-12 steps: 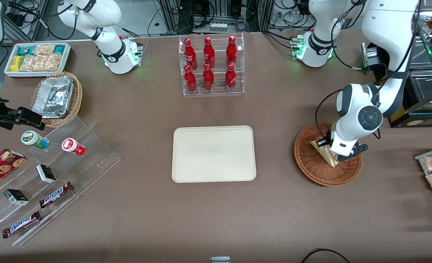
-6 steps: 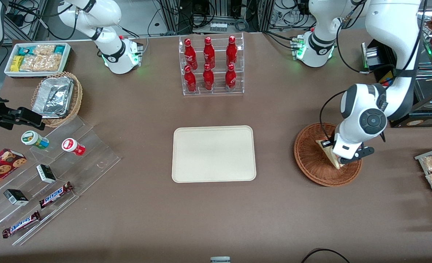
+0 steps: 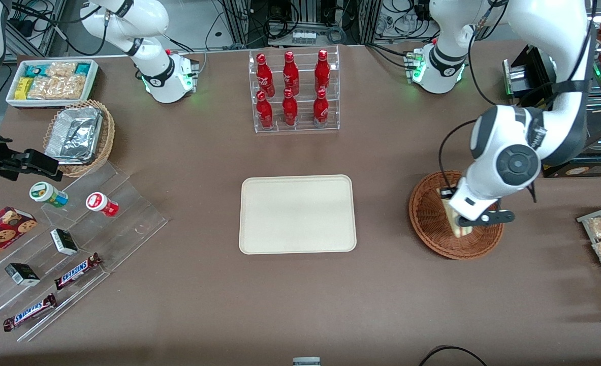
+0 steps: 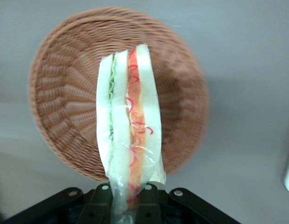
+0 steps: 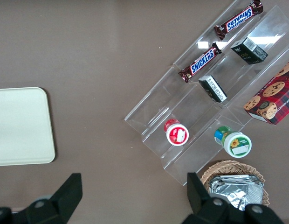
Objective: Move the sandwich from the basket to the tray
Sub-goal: 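Carry the held sandwich with the left gripper over the cream tray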
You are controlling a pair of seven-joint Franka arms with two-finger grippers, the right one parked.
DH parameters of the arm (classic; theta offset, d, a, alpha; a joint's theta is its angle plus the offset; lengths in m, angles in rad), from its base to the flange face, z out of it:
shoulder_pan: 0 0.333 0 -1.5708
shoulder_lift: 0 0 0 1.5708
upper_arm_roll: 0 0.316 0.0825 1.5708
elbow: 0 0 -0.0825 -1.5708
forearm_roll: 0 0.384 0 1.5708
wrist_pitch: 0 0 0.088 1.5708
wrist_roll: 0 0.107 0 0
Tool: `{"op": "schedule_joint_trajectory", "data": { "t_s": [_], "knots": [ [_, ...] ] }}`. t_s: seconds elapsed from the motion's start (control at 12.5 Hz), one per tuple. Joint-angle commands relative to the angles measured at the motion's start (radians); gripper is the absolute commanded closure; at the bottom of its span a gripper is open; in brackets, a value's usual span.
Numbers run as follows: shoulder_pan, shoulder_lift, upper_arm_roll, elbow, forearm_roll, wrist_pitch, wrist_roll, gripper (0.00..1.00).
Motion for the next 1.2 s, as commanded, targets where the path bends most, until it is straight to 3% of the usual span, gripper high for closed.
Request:
{"op": "schedule_joint_trajectory", "data": {
  "t_s": [0.0,0.4,0.8,0.96,1.12],
  "knots": [
    [-0.006,0.015,-0.095,0.041,-0.001,-0.022,0.017,1.0],
    [-0.009,0.187,-0.276,0.205,-0.094,-0.023,-0.026,1.0],
    [-0.171,0.375,-0.277,0.395,-0.068,-0.017,-0.149,1.0],
    [-0.197,0.414,-0.275,0.415,-0.001,-0.008,-0.219,1.0],
    [-0.231,0.451,-0.273,0.447,0.018,0.033,-0.264,1.0]
  ]
}}
